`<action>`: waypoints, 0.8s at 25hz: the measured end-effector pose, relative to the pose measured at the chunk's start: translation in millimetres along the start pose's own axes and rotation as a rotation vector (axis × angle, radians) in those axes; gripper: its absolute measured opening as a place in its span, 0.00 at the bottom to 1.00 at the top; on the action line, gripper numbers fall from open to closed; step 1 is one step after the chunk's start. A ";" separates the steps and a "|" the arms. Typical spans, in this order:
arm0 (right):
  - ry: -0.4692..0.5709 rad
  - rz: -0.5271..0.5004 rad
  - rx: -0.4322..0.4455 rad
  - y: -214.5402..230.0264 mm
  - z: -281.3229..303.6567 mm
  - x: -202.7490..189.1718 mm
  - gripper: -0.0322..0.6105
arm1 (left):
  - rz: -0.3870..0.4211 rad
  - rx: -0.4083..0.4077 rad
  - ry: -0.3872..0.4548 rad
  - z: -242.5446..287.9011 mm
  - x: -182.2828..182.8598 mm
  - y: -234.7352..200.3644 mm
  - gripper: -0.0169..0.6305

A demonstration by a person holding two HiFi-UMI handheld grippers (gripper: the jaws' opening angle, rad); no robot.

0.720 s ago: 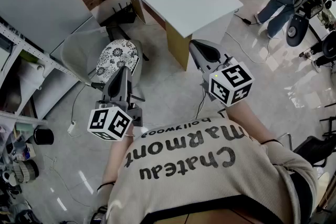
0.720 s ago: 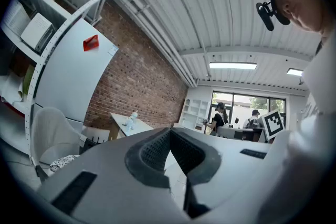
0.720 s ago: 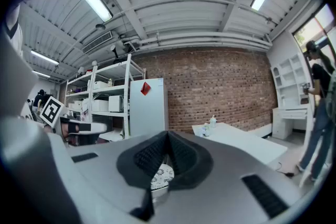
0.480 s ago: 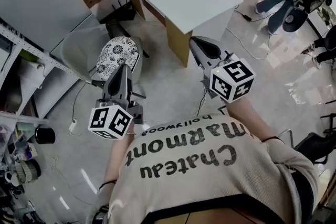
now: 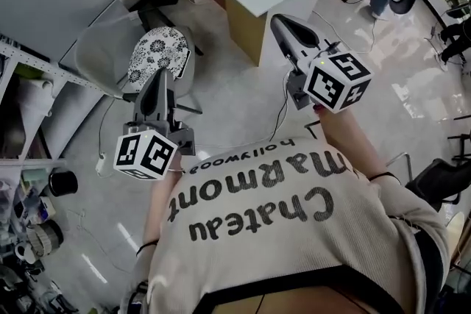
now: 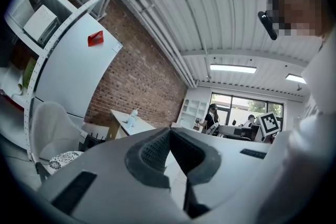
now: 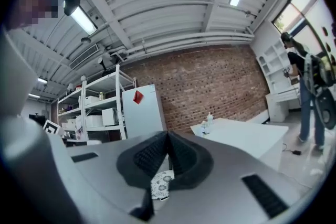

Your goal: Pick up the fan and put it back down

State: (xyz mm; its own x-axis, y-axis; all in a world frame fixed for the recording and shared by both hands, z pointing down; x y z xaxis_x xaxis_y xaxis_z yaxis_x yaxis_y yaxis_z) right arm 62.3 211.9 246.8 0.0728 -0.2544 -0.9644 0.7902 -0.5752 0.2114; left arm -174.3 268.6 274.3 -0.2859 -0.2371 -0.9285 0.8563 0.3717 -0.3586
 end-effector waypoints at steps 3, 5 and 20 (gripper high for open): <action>-0.013 0.011 -0.023 -7.4 5.6 -13.3 0.05 | -0.014 -0.012 -0.024 -2.2 -4.6 -11.3 0.03; -0.016 0.024 -0.041 -9.2 6.1 -19.7 0.05 | -0.015 -0.025 -0.028 -4.5 -5.3 -15.7 0.03; -0.069 0.064 0.021 -17.9 56.8 -27.5 0.05 | -0.052 -0.052 -0.055 18.3 -6.6 -48.1 0.03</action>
State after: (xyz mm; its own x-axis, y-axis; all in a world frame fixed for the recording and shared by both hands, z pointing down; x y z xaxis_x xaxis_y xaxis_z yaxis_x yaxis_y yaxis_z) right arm 11.6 185.0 278.6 0.0802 -0.3442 -0.9355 0.7721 -0.5721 0.2767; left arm -205.7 235.8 299.4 -0.3039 -0.3060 -0.9022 0.8172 0.4031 -0.4119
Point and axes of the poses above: the fingertips, and each gripper's own axes: z forward along the fingers, y to its right, x out of its top, the point moved 1 cm from there along -z, backward along the fingers, and after that the axes turned 7 degrees about -y, right-handed, at the moved point
